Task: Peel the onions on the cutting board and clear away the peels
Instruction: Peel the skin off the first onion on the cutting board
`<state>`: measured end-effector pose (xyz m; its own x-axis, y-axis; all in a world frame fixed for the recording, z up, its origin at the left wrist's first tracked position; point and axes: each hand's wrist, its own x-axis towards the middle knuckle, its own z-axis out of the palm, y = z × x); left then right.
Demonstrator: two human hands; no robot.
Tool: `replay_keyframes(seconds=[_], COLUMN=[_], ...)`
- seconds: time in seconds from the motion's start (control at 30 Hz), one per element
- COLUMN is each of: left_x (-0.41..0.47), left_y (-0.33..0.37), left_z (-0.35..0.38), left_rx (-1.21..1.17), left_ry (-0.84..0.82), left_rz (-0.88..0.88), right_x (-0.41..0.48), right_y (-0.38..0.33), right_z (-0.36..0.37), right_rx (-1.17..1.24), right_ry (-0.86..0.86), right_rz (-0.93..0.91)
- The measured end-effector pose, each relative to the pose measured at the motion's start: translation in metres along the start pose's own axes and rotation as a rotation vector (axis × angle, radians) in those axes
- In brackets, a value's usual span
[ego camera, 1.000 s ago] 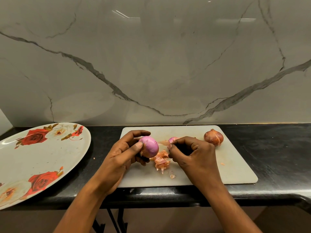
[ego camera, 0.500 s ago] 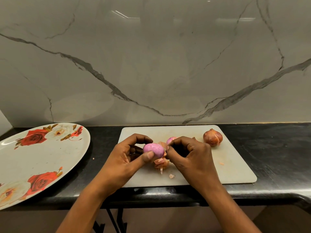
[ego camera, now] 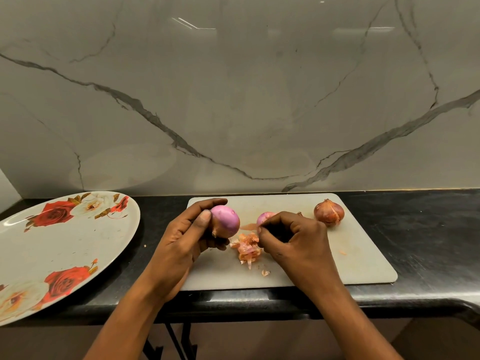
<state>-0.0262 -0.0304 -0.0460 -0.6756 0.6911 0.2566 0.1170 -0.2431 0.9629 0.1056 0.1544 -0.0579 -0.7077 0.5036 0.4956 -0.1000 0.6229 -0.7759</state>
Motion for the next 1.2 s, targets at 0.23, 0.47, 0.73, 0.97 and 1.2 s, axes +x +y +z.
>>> replay_keyframes(seconds=[0.23, 0.47, 0.73, 0.97, 1.2], left_x=[0.0021, 0.0032, 0.0042, 0.0023, 0.0012], left_y=[0.0000, 0.0015, 0.0027, -0.0012, 0.0014], left_z=[0.0011, 0.0026, 0.0033, 0.0036, 0.0037], left_rx=[-0.015, -0.042, -0.050, 0.076, 0.069], left_ry=[0.024, 0.051, 0.064, -0.018, -0.053], left_rz=[-0.045, -0.082, -0.098, -0.052, -0.070], right_x=[-0.0010, -0.0003, -0.0013, -0.0010, -0.0005], right_y=[-0.0035, -0.0018, -0.0031, -0.0061, -0.0030], right_z=[0.0002, 0.0002, 0.0005, 0.0021, 0.0000], right_rx=[-0.018, -0.022, 0.018, 0.099, 0.096], right_ry=[-0.044, -0.011, -0.028, -0.145, -0.139], right_rz=[-0.087, -0.092, -0.119, -0.124, -0.175])
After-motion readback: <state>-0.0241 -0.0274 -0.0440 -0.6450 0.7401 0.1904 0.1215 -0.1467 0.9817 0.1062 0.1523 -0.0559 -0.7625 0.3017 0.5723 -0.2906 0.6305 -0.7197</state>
